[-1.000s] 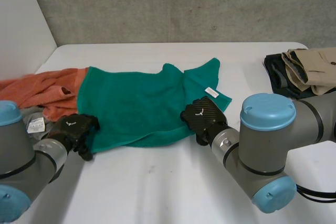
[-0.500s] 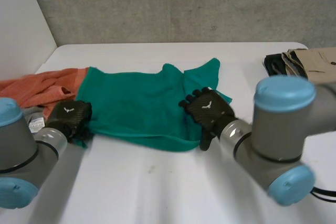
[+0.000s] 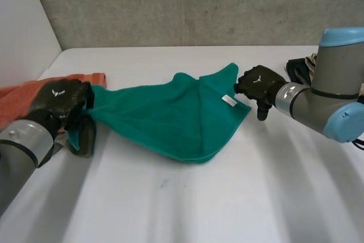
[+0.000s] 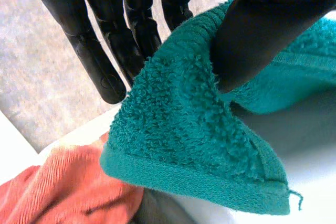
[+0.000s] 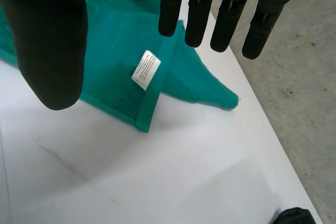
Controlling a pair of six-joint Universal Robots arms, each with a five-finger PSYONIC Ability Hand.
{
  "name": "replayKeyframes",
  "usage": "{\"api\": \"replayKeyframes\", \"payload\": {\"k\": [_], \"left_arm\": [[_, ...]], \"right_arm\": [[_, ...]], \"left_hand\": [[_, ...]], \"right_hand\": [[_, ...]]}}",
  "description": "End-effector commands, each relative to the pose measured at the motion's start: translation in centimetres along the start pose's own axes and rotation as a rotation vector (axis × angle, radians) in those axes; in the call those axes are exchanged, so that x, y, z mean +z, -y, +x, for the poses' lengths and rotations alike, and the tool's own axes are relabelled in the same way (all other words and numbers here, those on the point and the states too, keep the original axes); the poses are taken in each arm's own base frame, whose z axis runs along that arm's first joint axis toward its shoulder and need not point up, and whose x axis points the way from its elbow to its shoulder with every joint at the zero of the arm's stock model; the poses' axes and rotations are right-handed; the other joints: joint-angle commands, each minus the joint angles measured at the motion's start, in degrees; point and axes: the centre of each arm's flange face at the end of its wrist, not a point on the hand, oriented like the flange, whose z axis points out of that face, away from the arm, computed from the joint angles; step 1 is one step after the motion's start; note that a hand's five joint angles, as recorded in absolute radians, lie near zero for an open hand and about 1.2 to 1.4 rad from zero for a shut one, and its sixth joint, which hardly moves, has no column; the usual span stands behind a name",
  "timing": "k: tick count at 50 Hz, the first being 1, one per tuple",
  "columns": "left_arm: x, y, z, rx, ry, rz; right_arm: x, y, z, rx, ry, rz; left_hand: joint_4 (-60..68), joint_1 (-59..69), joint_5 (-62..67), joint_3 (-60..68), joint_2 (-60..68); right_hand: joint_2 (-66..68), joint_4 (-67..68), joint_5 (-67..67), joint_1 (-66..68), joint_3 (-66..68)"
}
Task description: Fold the laundry.
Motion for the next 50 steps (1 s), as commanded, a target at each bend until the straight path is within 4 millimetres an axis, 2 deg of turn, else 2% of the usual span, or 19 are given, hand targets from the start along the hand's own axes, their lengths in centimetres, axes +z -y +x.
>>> {"api": "replayKeyframes", "payload": {"k": [1, 3, 4, 7, 8, 13, 20, 24, 28, 34, 36, 40, 41, 44, 45, 48, 50], "left_arm": [[-1.9, 5.7, 1.2, -0.034, -0.054, 0.087], [-2.3, 7.0, 1.4, -0.036, -0.063, 0.102], [-2.8, 8.2, 1.6, -0.033, -0.073, 0.110], [-3.4, 9.6, 1.9, -0.031, -0.084, 0.112], [-3.8, 10.5, 2.1, -0.029, -0.086, 0.111], [-4.8, 12.9, 2.5, -0.024, -0.085, 0.115], [-6.6, 16.4, 3.8, -0.022, -0.107, 0.188], [-7.7, 18.4, 4.5, -0.024, -0.102, 0.256], [-8.8, 20.0, 5.1, -0.029, -0.101, 0.305], [-9.6, 20.7, 5.7, -0.013, -0.100, 0.330], [-9.6, 20.6, 5.7, -0.003, -0.095, 0.328], [-9.3, 20.0, 5.6, 0.015, -0.083, 0.305], [-9.0, 19.5, 5.4, 0.022, -0.076, 0.290], [-8.4, 18.9, 4.9, 0.031, -0.055, 0.271], [-7.9, 18.5, 4.6, 0.034, -0.043, 0.260], [-7.4, 18.2, 4.1, 0.030, -0.030, 0.250], [-7.4, 18.1, 3.9, 0.028, -0.029, 0.250]], "right_arm": [[-1.8, 0.9, -2.2, 0.335, 0.063, 0.000], [-2.9, 1.6, -2.5, 0.458, 0.062, 0.010], [-4.0, 2.0, -2.9, 0.571, 0.060, 0.020], [-5.7, 2.5, -3.6, 0.720, 0.053, 0.043], [-6.4, 2.4, -4.6, 0.805, 0.064, 0.049], [-7.7, 3.2, -8.4, 0.931, 0.108, 0.117], [-6.8, 4.4, -13.2, 1.045, 0.069, 0.204], [-6.0, 4.6, -15.2, 1.112, 0.017, 0.169], [-4.9, 4.3, -16.4, 1.189, -0.046, 0.139], [-4.1, 4.3, -17.9, 1.267, -0.070, 0.077], [-4.1, 4.4, -17.9, 1.265, -0.073, 0.064], [-4.4, 4.7, -15.5, 1.234, -0.111, 0.075], [-4.6, 5.0, -13.4, 1.179, -0.137, 0.099], [-4.9, 4.8, -10.6, 1.042, -0.158, 0.109], [-5.2, 4.6, -9.2, 0.931, -0.148, 0.105], [-5.6, 3.7, -8.2, 0.777, -0.098, 0.067], [-6.3, 2.3, -8.3, 0.672, -0.023, -0.005]], "left_hand": [[11.31, 14.06, 13.64, 11.94, 11.86], [11.31, 14.06, 13.64, 11.94, 11.86], [11.31, 14.06, 13.64, 11.94, 11.86], [11.31, 14.06, 13.64, 11.94, 11.86], [11.31, 14.06, 13.64, 11.94, 11.86], [11.31, 14.06, 13.64, 11.94, 11.86], [11.31, 14.06, 13.64, 11.94, 11.86], [11.31, 14.06, 13.64, 11.94, 11.86], [11.31, 14.06, 13.64, 11.94, 11.86], [11.31, 14.06, 13.64, 11.94, 11.86], [11.31, 14.06, 13.64, 11.94, 11.86], [11.31, 14.06, 13.64, 11.94, 11.86], [11.31, 14.06, 13.64, 11.94, 11.86], [11.31, 14.06, 13.64, 11.94, 11.86], [11.31, 14.06, 13.64, 11.94, 11.86], [11.31, 14.06, 13.64, 11.94, 11.86], [11.31, 14.06, 13.64, 11.94, 11.86]], "right_hand": [[-3.76, -4.32, -4.86, -4.03, -4.06], [-9.83, -10.39, -10.93, -10.10, -10.13], [-13.85, -14.41, -14.95, -14.12, -14.16], [-15.24, -15.80, -16.34, -15.51, -15.54], [-15.24, -15.80, -16.34, -15.51, -15.54], [-15.24, -15.80, -16.34, -15.51, -15.54], [-15.24, -15.80, -16.34, -15.51, -15.54], [-15.24, -15.80, -16.34, -15.51, -15.54], [-15.24, -15.80, -16.34, -15.51, -15.54], [-15.24, -15.80, -16.34, -15.51, -15.54], [-15.24, -15.80, -16.34, -15.51, -15.54], [-15.24, -15.80, -16.34, -15.51, -15.54], [-15.24, -15.80, -16.34, -15.51, -15.54], [-15.24, -15.80, -16.34, -15.51, -15.54], [-15.24, -15.80, -16.34, -15.51, -15.54], [-15.24, -15.80, -16.34, -15.51, -15.54], [-15.24, -15.80, -16.34, -15.51, -15.54]]}}
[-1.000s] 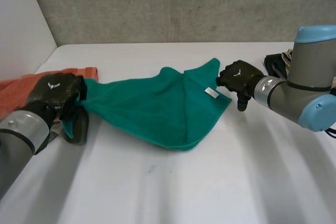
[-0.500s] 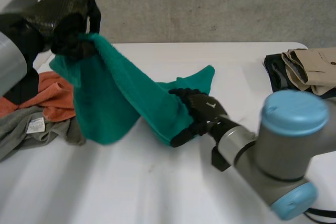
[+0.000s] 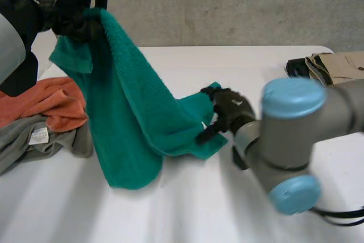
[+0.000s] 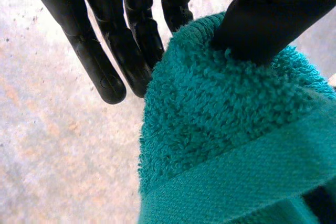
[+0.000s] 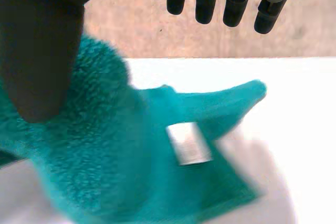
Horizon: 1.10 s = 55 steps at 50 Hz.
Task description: Fold the laundry.
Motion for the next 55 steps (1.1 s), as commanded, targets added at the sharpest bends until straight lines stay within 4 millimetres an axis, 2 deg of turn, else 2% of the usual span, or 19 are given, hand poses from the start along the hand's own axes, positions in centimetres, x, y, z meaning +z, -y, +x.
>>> {"api": "replayKeyframes", "payload": {"k": [1, 4, 7, 10, 12, 15, 19, 29, 30, 34, 37, 40, 41, 44, 45, 48, 51, 54, 55], "left_arm": [[0.6, -1.0, -1.1, -0.005, 0.022, -0.019], [0.3, -0.5, -0.9, -0.019, 0.011, 0.001], [-0.3, 0.5, -0.8, -0.044, 0.004, 0.037], [-0.7, 1.3, -0.2, -0.058, -0.014, 0.065], [-1.1, 1.9, 0.3, -0.058, -0.029, 0.081], [-1.2, 2.1, 0.6, -0.055, -0.028, 0.085], [-1.3, 2.4, 0.7, -0.055, -0.025, 0.092], [-2.0, 3.4, 0.8, -0.079, -0.018, 0.119], [-2.2, 3.6, 0.8, -0.086, -0.014, 0.122], [-2.7, 3.9, 0.5, -0.095, 0.006, 0.127], [-3.0, 4.0, -0.1, -0.096, 0.034, 0.128], [-3.1, 3.8, -0.6, -0.094, 0.052, 0.125], [-3.2, 3.6, -1.1, -0.092, 0.070, 0.122], [-3.2, 3.3, -2.0, -0.087, 0.100, 0.116], [-3.1, 2.9, -2.7, -0.081, 0.122, 0.106], [-2.5, 1.7, -4.1, -0.080, 0.156, 0.079], [-1.8, 0.1, -4.6, -0.092, 0.132, 0.036], [-1.4, -1.5, -4.6, -0.105, 0.096, -0.014], [-1.2, -2.8, -4.6, -0.117, 0.080, -0.054]], "right_arm": [[-1.5, 0.9, 4.0, -0.374, 0.081, -0.163], [-2.0, 0.1, 4.5, -0.336, 0.066, -0.201], [-2.3, -0.8, 4.4, -0.211, 0.064, -0.204], [-2.3, -1.6, 3.4, -0.082, 0.087, -0.167], [-2.1, -3.1, 1.9, -0.001, 0.126, -0.154], [-2.3, -4.6, 0.3, 0.003, 0.158, -0.165], [-2.2, -5.9, -0.9, -0.014, 0.136, -0.155], [1.4, -6.8, -1.4, 0.112, -0.019, -0.063], [1.9, -6.7, -1.4, 0.136, -0.045, -0.046], [3.4, -4.8, -0.7, 0.170, -0.105, 0.045], [4.0, -3.3, 0.5, 0.172, -0.141, 0.088], [3.9, -0.3, 2.3, 0.145, -0.162, 0.134], [3.6, 1.8, 3.5, 0.119, -0.167, 0.173], [3.1, 5.6, 5.3, 0.055, -0.152, 0.253], [2.7, 8.1, 6.3, -0.015, -0.130, 0.302], [1.5, 11.8, 7.2, -0.209, -0.046, 0.343], [0.2, 13.0, 6.7, -0.351, 0.048, 0.278], [-0.6, 13.9, 6.9, -0.400, 0.032, 0.237], [-1.2, 14.6, 6.9, -0.432, 0.014, 0.212]], "left_hand": [[11.09, 14.06, 13.64, 11.64, 11.41], [11.09, 14.06, 13.64, 11.64, 11.41], [11.09, 14.06, 13.64, 11.64, 11.41], [11.09, 14.06, 13.64, 11.64, 11.41], [11.09, 14.06, 13.64, 11.64, 11.41], [11.09, 14.06, 13.64, 11.64, 11.41], [11.09, 14.06, 13.64, 11.64, 11.41], [11.09, 14.06, 13.64, 11.64, 11.41], [11.09, 14.06, 13.64, 11.64, 11.41], [11.09, 14.06, 13.64, 11.64, 11.41], [11.09, 14.06, 13.64, 11.64, 11.41], [11.09, 14.06, 13.64, 11.64, 11.41], [11.09, 14.06, 13.64, 11.64, 11.41], [11.09, 14.06, 13.64, 11.64, 11.41], [11.09, 14.06, 13.64, 11.64, 11.41], [11.09, 14.06, 13.64, 11.64, 11.41], [11.09, 14.06, 13.64, 11.64, 11.41], [11.09, 14.06, 13.64, 11.64, 11.41], [11.09, 14.06, 13.64, 11.64, 11.41]], "right_hand": [[-1.77, -1.89, -2.46, -2.90, -1.70], [-1.77, -1.89, -2.46, -2.90, -1.70], [-1.77, -1.89, -2.46, -2.90, -1.70], [-1.77, -1.89, -2.46, -2.90, -1.70], [-1.77, -1.89, -2.46, -2.90, -1.70], [-1.77, -1.89, -2.46, -2.90, -1.70], [-1.77, -1.89, -2.46, -2.90, -1.70], [-1.77, -1.89, -2.46, -2.90, -1.70], [15.54, 15.42, 14.85, 14.41, 15.61], [68.08, 67.96, 67.39, 66.95, 68.15], [68.23, 68.11, 67.54, 67.10, 68.30], [68.23, 68.11, 67.54, 67.10, 68.30], [68.23, 68.11, 67.54, 67.10, 68.30], [68.23, 68.11, 67.54, 67.10, 68.30], [68.23, 68.11, 67.54, 67.10, 68.30], [68.23, 68.11, 67.54, 67.10, 68.30], [68.23, 68.11, 67.54, 67.10, 68.30], [68.23, 68.11, 67.54, 67.10, 68.30], [68.23, 68.11, 67.54, 67.10, 68.30]]}}
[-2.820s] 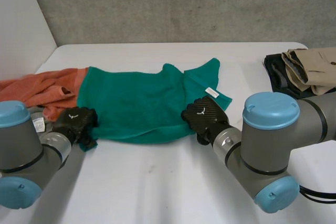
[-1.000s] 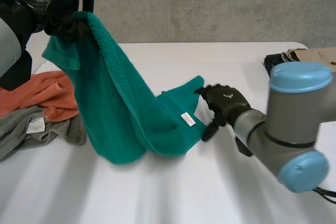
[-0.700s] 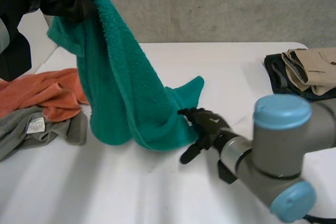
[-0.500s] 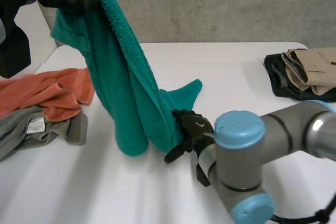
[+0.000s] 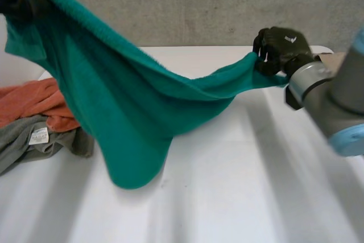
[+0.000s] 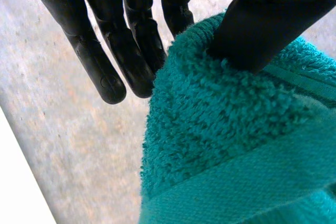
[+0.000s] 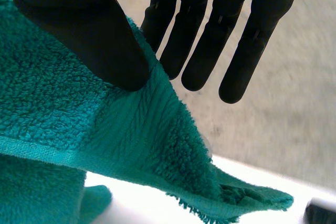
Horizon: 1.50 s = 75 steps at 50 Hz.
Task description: Fold the laundry.
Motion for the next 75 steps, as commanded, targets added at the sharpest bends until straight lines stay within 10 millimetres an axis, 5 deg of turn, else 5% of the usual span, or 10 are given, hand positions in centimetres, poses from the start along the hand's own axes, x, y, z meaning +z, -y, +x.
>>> {"api": "replayKeyframes", "payload": {"k": [1, 13, 22, 28, 30, 38, 44, 61, 66, 75], "left_arm": [[1.1, -4.8, -0.9, -0.031, -0.054, -0.147], [3.6, -17.7, -2.3, -0.056, -0.044, -0.488], [9.2, -24.0, -3.1, 0.051, -0.077, -0.525], [15.7, -20.7, -4.0, 0.102, -0.059, -0.186], [18.5, -15.6, -5.2, 0.127, -0.008, 0.102], [18.9, -7.2, -6.2, -0.006, 0.007, 0.497], [18.0, -11.0, -5.7, -0.039, -0.012, 0.312], [10.0, -30.7, -1.2, 0.089, -0.176, -0.250], [9.0, -30.8, -1.0, 0.116, -0.184, -0.269], [8.4, -28.6, -1.3, 0.086, -0.161, -0.232]], "right_arm": [[-1.7, 3.8, 0.8, -0.221, 0.083, -0.087], [-6.6, 2.2, 2.1, -0.821, 0.147, -0.435], [-2.7, -2.9, 2.0, -0.812, 0.158, -0.488], [3.8, 1.2, 2.8, -0.762, -0.041, -0.155], [6.4, 6.9, 4.0, -0.675, -0.208, 0.153], [6.2, 14.7, 5.8, -0.528, -0.295, 0.677], [5.6, 11.0, 5.5, -0.563, -0.225, 0.506], [0.9, -10.9, 6.0, -0.554, -0.012, -0.380], [0.2, -11.3, 6.6, -0.529, -0.006, -0.449], [-0.8, -8.4, 8.1, -0.433, -0.003, -0.447]], "left_hand": [[11.06, 14.06, 13.64, 11.59, 11.33], [11.06, 14.06, 13.64, 11.59, 11.33], [11.06, 14.06, 13.64, 11.59, 11.33], [11.06, 14.06, 13.64, 11.59, 11.33], [11.06, 14.06, 13.64, 11.59, 11.33], [11.06, 14.06, 13.64, 11.59, 11.33], [11.06, 14.06, 13.64, 11.59, 11.33], [11.06, 14.06, 13.64, 11.59, 11.33], [11.06, 14.06, 13.64, 11.59, 11.33], [11.06, 14.06, 13.64, 11.59, 11.33]], "right_hand": [[12.45, 11.53, 12.97, 15.26, 12.09], [12.45, 11.53, 12.97, 15.26, 12.09], [12.45, 11.53, 12.97, 15.26, 12.09], [12.45, 11.53, 12.97, 15.26, 12.09], [12.45, 11.53, 12.97, 15.26, 12.09], [12.45, 11.53, 12.97, 15.26, 12.09], [12.45, 11.53, 12.97, 15.26, 12.09], [12.45, 11.53, 12.97, 15.26, 12.09], [9.93, 9.01, 10.45, 12.74, 9.57], [-37.19, -38.11, -36.66, -34.38, -37.55]]}}
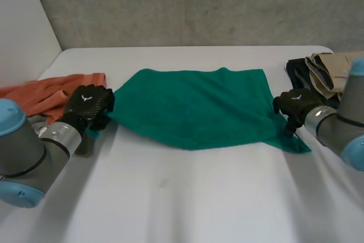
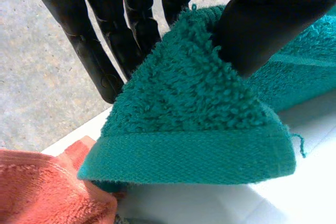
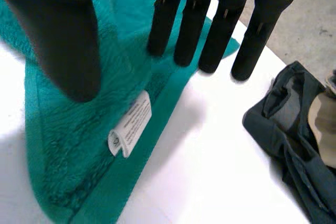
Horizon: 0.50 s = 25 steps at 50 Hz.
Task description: Fold the laundry.
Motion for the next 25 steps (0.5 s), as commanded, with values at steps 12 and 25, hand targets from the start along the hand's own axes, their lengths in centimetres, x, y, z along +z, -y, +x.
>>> {"api": "replayKeyframes", "payload": {"k": [12, 25], "left_arm": [[-1.4, 2.5, -1.0, -0.104, 0.035, 0.035], [-1.4, 2.3, -1.1, -0.109, 0.038, 0.024]], "right_arm": [[-4.7, -1.1, 3.6, -0.024, 0.118, -0.057], [-3.5, -4.1, 1.7, 0.023, 0.121, 0.007]], "left_hand": [[11.05, 14.06, 12.71, 11.54, 11.21], [11.05, 14.06, 12.71, 11.54, 11.21]], "right_hand": [[-8.41, -8.81, -7.96, -8.72, -8.84], [-8.24, -8.65, -7.80, -8.55, -8.67]]}}
